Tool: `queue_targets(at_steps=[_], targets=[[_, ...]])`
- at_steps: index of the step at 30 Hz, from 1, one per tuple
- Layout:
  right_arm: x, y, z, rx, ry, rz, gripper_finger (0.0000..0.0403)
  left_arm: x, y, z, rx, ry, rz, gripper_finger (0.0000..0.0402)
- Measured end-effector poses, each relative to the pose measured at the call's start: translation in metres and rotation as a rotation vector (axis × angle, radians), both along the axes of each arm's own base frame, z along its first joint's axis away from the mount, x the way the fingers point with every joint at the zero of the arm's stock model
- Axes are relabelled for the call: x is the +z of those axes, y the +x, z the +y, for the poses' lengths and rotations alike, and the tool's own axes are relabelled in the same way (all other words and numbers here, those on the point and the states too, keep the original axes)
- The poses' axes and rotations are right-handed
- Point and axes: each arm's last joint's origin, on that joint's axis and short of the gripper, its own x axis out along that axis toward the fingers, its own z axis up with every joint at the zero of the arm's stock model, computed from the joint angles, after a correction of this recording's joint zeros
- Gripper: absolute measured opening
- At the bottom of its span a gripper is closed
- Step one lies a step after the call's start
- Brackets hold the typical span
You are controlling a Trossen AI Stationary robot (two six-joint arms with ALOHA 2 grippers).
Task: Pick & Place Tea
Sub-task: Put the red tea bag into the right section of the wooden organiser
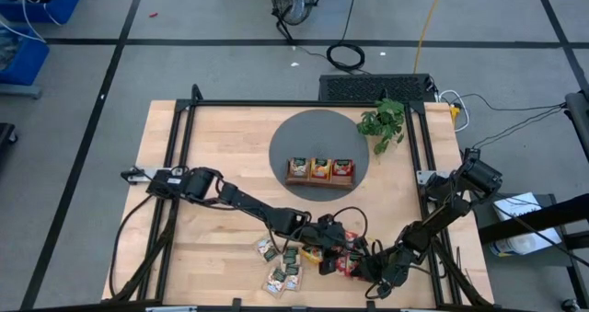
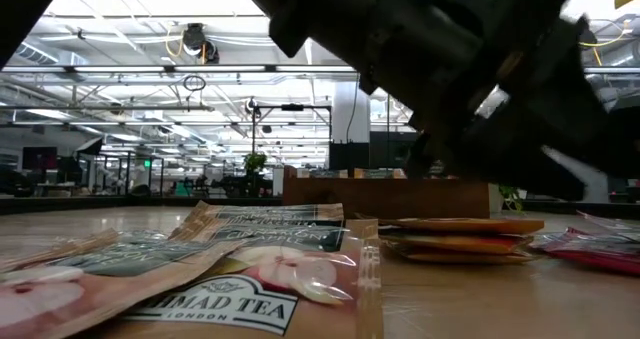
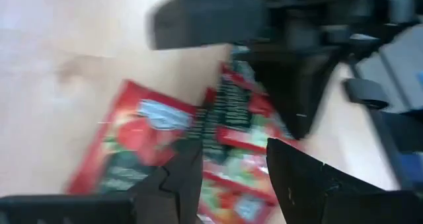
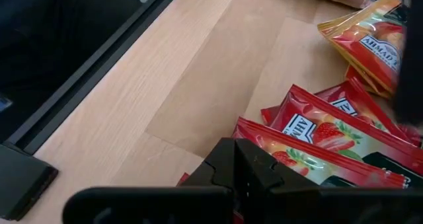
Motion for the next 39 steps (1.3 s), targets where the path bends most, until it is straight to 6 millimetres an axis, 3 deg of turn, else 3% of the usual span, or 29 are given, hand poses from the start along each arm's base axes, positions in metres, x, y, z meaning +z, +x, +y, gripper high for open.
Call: queue_targets(at_steps=[34, 39], targets=[[-0.017, -0.006, -0.010, -0.031, -0.024, 0.022, 0.0000, -0.021, 0.001, -0.001, -0.062, -0.005, 0.041, 0.0169], [-0.017, -0.007, -0.010, -0.032, -0.016, 0.015, 0.0000, -0.018, 0.003, -0.002, -0.097, 0.031, -0.010, 0.0116]])
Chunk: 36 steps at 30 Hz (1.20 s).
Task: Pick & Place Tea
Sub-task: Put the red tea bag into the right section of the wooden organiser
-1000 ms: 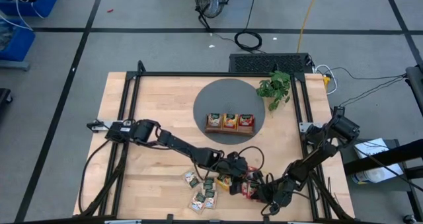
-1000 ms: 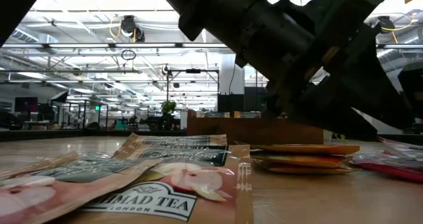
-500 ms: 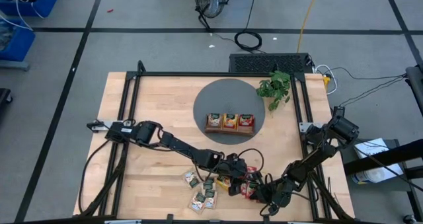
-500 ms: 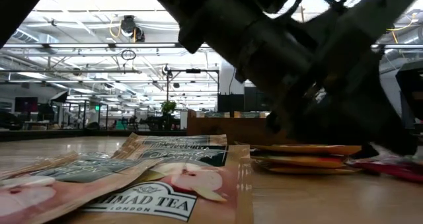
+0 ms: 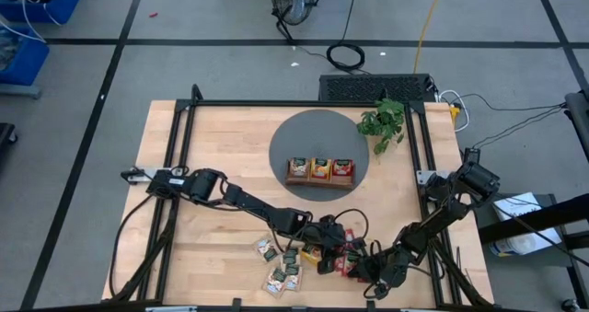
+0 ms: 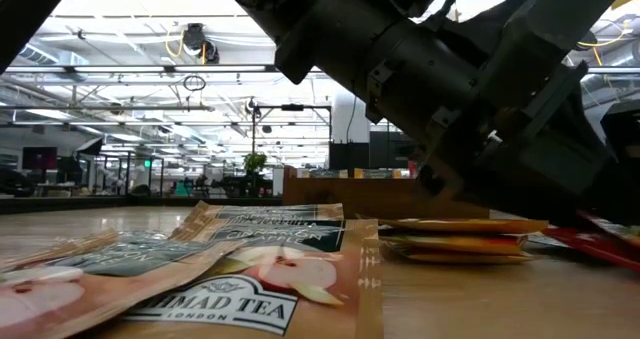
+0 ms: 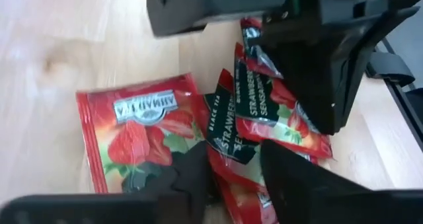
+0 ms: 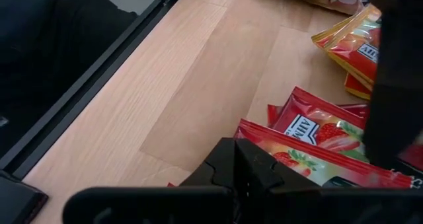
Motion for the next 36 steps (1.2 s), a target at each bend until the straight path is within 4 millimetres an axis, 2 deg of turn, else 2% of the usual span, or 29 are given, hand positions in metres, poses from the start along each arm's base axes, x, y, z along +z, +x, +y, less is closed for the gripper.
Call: queue_targets(at_steps=[4, 5, 12, 19, 26, 32, 36], targets=[[0.000, 0.000, 0.000, -0.002, -0.002, -0.004, 0.0000, 0.000, 0.001, 0.001, -0.013, 0.020, -0.010, 0.0024], [0.000, 0.000, 0.000, 0.001, -0.004, -0.008, 0.0000, 0.000, 0.001, 0.002, -0.012, 0.020, -0.011, 0.0013], [0.008, 0.002, 0.001, 0.006, -0.027, -0.074, 0.0000, 0.005, 0.001, 0.004, -0.014, 0.068, -0.034, 0.0005], [0.031, -0.002, 0.000, 0.008, -0.019, -0.134, 0.0000, 0.044, -0.005, 0.004, 0.000, 0.125, -0.087, 0.0004], [0.050, -0.009, 0.002, -0.010, 0.008, -0.185, 0.0008, 0.082, -0.021, -0.004, 0.056, 0.268, -0.117, 0.0003], [0.050, -0.012, 0.003, -0.023, 0.019, -0.171, 0.0006, 0.094, -0.033, -0.018, 0.089, 0.375, -0.129, 0.0003], [0.049, -0.011, 0.000, -0.094, -0.019, -0.195, 0.0011, 0.096, -0.036, -0.025, 0.102, 0.425, -0.144, 0.0004]])
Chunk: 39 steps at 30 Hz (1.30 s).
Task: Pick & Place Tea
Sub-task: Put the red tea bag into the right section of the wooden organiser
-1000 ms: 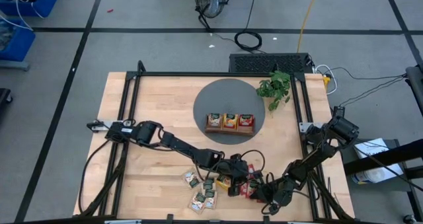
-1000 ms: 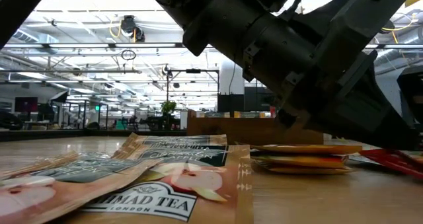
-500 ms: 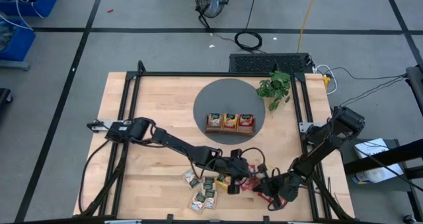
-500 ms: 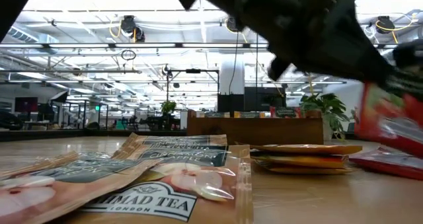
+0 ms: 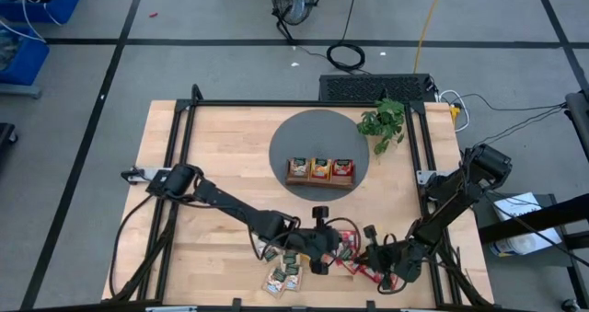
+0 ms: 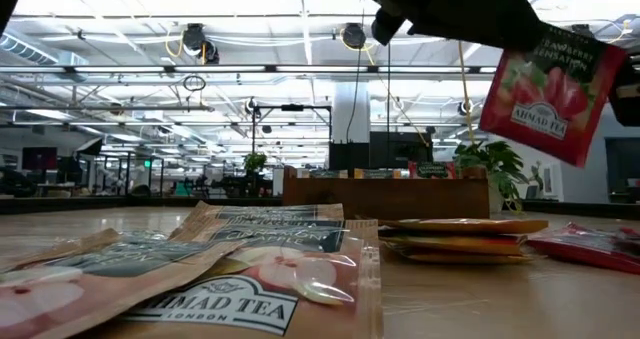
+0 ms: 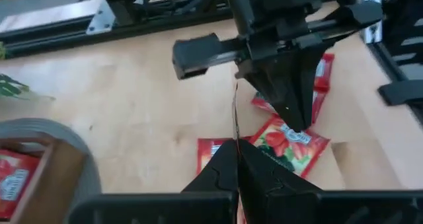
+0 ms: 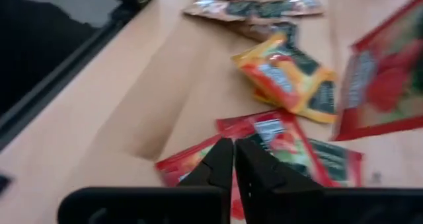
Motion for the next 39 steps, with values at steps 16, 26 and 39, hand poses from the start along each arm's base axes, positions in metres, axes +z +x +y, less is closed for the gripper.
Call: queue_targets(at_steps=[16, 26, 39], targets=[[0.042, -0.004, -0.014, -0.149, 0.037, -0.152, 0.0185, 0.013, -0.020, -0.028, 0.017, 0.159, -0.034, 0.0003], [0.050, 0.022, -0.033, -0.181, 0.052, -0.185, 0.0216, 0.015, -0.017, -0.024, 0.046, 0.163, -0.051, 0.0003], [0.047, 0.028, -0.037, -0.158, 0.051, -0.159, 0.0096, 0.014, -0.017, -0.022, 0.055, 0.152, -0.045, 0.0006]])
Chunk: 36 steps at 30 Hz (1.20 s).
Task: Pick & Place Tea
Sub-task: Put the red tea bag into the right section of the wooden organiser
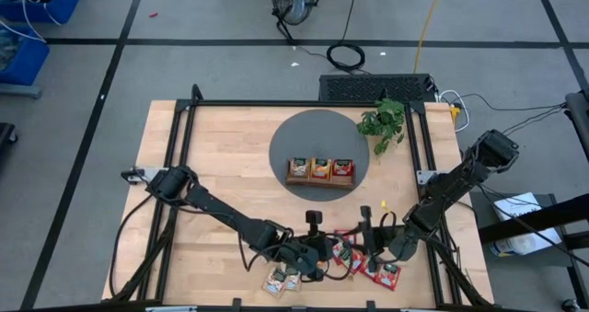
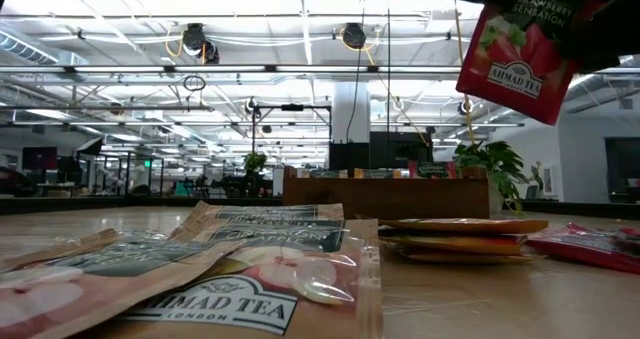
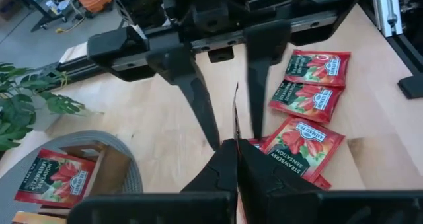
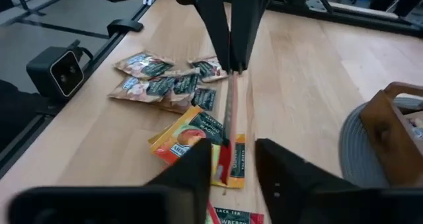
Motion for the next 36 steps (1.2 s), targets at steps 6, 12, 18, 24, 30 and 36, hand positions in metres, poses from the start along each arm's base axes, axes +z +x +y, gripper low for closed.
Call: queue_targets(at_steps=[6, 12, 18, 24, 30, 36], targets=[[0.002, 0.001, 0.001, 0.021, -0.035, -0.021, 0.0007, 0.000, 0.001, 0.003, -0.003, -0.014, 0.005, 0.0007], [0.002, 0.001, 0.001, 0.018, -0.025, -0.022, 0.0002, -0.001, 0.001, 0.003, -0.011, 0.006, 0.020, 0.0008], [-0.004, -0.002, -0.002, 0.014, -0.019, -0.008, 0.0001, 0.010, -0.010, -0.012, -0.078, 0.092, 0.007, 0.0073], [-0.006, -0.003, -0.002, 0.010, -0.014, 0.002, 0.0001, 0.041, -0.044, -0.019, -0.066, 0.113, 0.078, 0.0121], [-0.010, -0.006, -0.004, 0.001, -0.015, 0.046, 0.0000, 0.047, -0.096, -0.013, 0.018, 0.070, 0.143, 0.0083], [-0.010, -0.005, -0.004, 0.002, -0.020, 0.042, 0.0000, 0.029, -0.155, 0.025, 0.001, -0.096, -0.078, 0.0007]])
